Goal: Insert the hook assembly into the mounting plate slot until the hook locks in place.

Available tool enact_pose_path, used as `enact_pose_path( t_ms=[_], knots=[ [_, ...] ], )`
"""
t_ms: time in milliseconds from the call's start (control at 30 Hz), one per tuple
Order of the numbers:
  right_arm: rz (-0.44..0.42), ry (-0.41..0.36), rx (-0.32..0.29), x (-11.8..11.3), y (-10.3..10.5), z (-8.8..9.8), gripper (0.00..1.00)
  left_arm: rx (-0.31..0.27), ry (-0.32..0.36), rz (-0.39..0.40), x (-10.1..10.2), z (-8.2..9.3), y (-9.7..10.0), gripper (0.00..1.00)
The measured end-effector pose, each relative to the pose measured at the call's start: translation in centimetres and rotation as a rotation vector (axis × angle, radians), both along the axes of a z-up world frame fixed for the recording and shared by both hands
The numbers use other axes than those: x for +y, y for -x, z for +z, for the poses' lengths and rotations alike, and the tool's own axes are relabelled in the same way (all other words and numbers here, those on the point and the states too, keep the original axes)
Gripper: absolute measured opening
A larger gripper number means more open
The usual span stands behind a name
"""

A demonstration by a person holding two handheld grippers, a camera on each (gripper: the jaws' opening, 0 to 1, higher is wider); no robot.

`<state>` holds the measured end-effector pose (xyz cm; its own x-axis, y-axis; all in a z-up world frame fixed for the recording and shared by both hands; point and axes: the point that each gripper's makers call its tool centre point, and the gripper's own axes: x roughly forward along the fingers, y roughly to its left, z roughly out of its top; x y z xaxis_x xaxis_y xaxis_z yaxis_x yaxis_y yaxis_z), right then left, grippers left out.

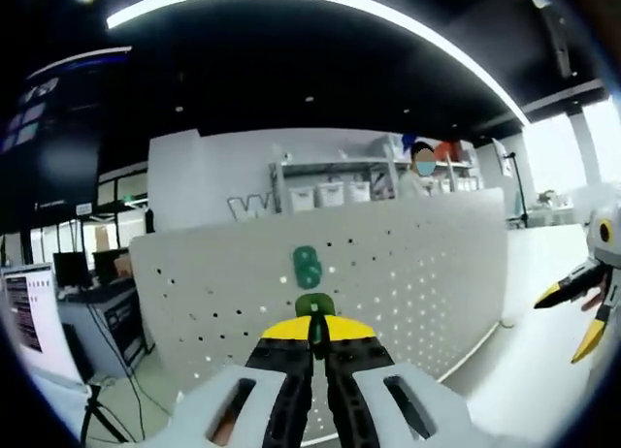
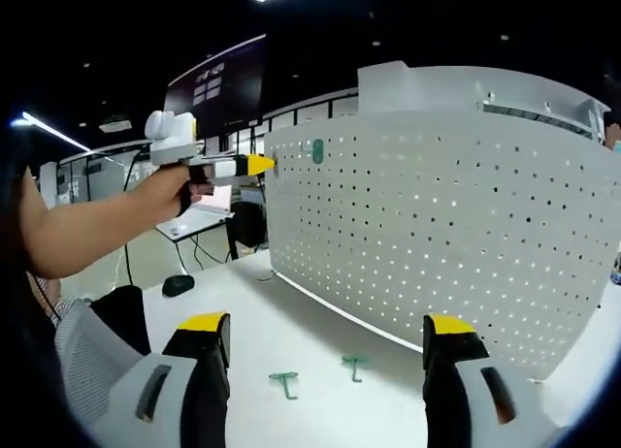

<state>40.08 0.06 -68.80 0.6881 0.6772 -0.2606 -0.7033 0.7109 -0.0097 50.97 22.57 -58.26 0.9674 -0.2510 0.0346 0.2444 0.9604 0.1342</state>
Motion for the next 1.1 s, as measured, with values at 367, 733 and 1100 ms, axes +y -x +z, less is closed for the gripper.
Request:
enact_pose_path(
  t_ms=[367, 733, 1100],
  knots=[
    [-0.019, -0.009, -0.002, -0.8, 0.3, 0.2, 0.8, -0.009, 0.002, 0.049, 1.0, 1.1, -2.3, 0.03],
    [-0.039, -0.013, 0.003, -1.8, 0.4, 0.0, 0.8, -0.014, -0.02, 0.086, 1.9, 2.1, -4.4, 0.03],
    [-0.05, -0.013, 0.012, -2.4, 0.5, -0.2, 0.79, -0.005, -0.032, 0.102, 2.2, 2.1, -6.0, 0.03]
  ],
)
